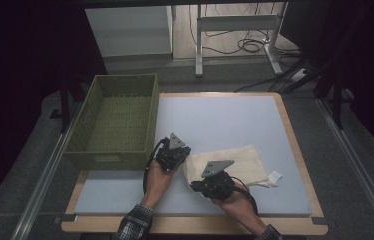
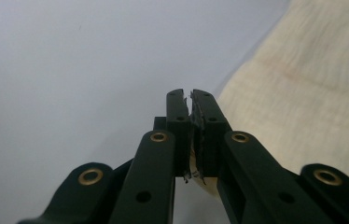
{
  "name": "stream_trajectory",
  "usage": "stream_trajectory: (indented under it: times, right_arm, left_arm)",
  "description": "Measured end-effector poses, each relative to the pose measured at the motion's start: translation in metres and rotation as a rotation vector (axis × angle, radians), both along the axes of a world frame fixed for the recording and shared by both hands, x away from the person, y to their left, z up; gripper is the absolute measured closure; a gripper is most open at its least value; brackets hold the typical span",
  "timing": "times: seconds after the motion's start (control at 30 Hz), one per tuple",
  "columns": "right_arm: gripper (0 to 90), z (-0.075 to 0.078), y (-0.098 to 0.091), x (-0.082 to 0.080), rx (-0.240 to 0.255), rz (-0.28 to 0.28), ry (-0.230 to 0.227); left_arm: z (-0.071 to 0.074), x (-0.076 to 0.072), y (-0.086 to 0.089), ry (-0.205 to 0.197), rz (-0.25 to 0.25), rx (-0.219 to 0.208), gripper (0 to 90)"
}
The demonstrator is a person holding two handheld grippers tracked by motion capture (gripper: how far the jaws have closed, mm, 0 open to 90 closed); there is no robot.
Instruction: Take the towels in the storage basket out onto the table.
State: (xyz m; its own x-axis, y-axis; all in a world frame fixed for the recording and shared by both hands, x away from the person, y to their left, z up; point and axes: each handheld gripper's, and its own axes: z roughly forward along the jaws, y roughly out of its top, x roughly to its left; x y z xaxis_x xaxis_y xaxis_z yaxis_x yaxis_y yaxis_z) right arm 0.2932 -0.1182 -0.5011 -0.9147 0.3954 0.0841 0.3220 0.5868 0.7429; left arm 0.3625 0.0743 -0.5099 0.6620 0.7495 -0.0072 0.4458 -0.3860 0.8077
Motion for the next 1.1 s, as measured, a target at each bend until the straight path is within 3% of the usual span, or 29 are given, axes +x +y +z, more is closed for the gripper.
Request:
stream_trajectory:
  times: [0.27, 0.53, 1.1]
  right_arm:
    - [84.9, 0.006, -0.038, 0.0, 0.029, -0.074, -0.016]
    - [84.8, 0.006, -0.078, 0.002, 0.054, -0.161, -0.006]
    - [84.5, 0.006, -0.151, 0.003, 0.066, -0.318, -0.011]
  left_arm:
    - [0.006, 0.014, -0.032, -0.013, -0.081, -0.021, 86.1]
    - [0.008, 0.028, -0.067, -0.013, -0.132, -0.041, 85.6]
    - [0.012, 0.05, -0.136, -0.007, -0.233, -0.021, 84.7]
